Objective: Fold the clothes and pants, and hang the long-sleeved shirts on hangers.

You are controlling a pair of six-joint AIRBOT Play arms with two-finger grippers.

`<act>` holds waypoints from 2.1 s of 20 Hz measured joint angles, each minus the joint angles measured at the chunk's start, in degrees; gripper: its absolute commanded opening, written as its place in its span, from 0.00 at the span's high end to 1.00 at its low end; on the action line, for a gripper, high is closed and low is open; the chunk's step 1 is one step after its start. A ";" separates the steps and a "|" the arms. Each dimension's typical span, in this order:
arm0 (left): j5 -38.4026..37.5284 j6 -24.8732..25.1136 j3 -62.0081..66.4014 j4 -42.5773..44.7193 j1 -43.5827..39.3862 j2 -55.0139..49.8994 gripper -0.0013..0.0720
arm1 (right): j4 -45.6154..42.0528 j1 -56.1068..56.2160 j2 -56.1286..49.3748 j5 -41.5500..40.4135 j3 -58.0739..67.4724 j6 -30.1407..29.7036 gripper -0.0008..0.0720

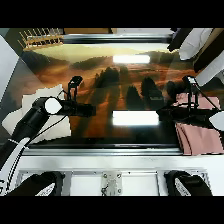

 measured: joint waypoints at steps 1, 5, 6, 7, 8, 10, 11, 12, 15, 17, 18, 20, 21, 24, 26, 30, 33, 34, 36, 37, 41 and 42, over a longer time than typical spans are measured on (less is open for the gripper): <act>0.00 0.00 0.00 0.00 0.00 0.00 0.97 | 0.00 0.00 0.00 0.00 0.00 0.02 0.98; 0.00 0.00 0.00 0.02 0.00 0.00 0.97 | 0.00 0.00 0.00 0.00 0.00 0.00 0.98; 0.00 0.00 0.00 0.02 0.00 0.00 0.97 | 0.00 0.00 0.00 0.00 0.00 0.02 0.98; 0.00 0.00 0.00 0.02 0.00 0.00 0.97 | 0.00 0.00 0.00 0.00 0.00 0.00 0.98; 0.00 0.00 0.00 0.02 0.00 0.00 0.97 | 0.00 0.00 0.00 0.00 0.00 0.02 0.98; 0.00 0.00 0.00 0.02 0.00 0.00 0.97 | 0.00 0.00 0.00 0.00 0.00 0.02 0.98; 0.00 0.00 0.00 0.00 0.00 0.00 0.97 | 0.00 0.00 0.00 0.00 0.00 0.02 0.98; 0.02 0.00 0.00 0.00 0.00 0.00 0.97 | 0.00 0.00 0.00 0.00 0.00 0.00 0.98; 0.28 0.46 0.04 0.52 0.07 0.00 0.00 | 0.00 0.00 0.00 0.00 0.00 0.02 0.98; 0.48 1.27 0.72 3.52 0.72 0.00 0.06 | 0.00 0.00 0.00 0.00 0.00 0.02 0.98; 0.17 1.42 1.33 6.43 1.62 0.00 0.06 | 0.00 0.00 0.00 0.00 0.00 0.02 0.98; -1.95 0.48 2.10 13.70 4.31 0.00 0.06 | 0.00 0.00 0.00 0.00 0.00 0.00 0.98; -3.28 -0.35 1.97 17.97 6.08 0.00 0.06 | 0.00 0.00 -0.02 0.00 0.00 0.02 0.98; -5.86 -2.58 -1.68 27.43 13.66 0.02 0.06 | 0.00 0.00 -0.04 0.00 0.00 0.02 0.98; -5.42 -3.17 -5.97 30.45 19.21 -0.09 0.06 | 0.00 0.00 -0.04 0.00 0.00 0.00 0.98; -1.55 -3.78 -13.00 33.20 27.78 -2.34 0.06 | 0.00 0.00 -0.04 0.00 -0.02 0.02 0.98; -0.17 -4.44 -15.10 33.90 30.10 -5.18 0.57 | 0.00 0.00 -0.04 0.00 -0.02 0.02 0.98; -0.02 -4.74 -15.43 34.10 30.18 -5.79 0.98 | 0.00 0.00 -0.04 0.00 -0.02 0.02 0.98; 0.26 -5.44 -15.80 34.23 29.59 -6.01 0.97 | 0.00 0.00 -0.04 0.00 -0.02 0.02 0.98; 0.28 -5.75 -15.58 34.38 28.74 -5.44 0.97 | 0.02 0.00 -0.04 -0.02 0.00 0.02 0.98; -0.02 -6.16 -9.79 33.57 20.13 -0.09 0.97 | 0.00 0.00 -0.04 0.00 -0.02 0.02 0.98; 0.07 -6.21 -7.43 32.30 16.52 1.46 0.97 | 0.00 0.00 -0.04 0.00 -0.02 0.02 0.98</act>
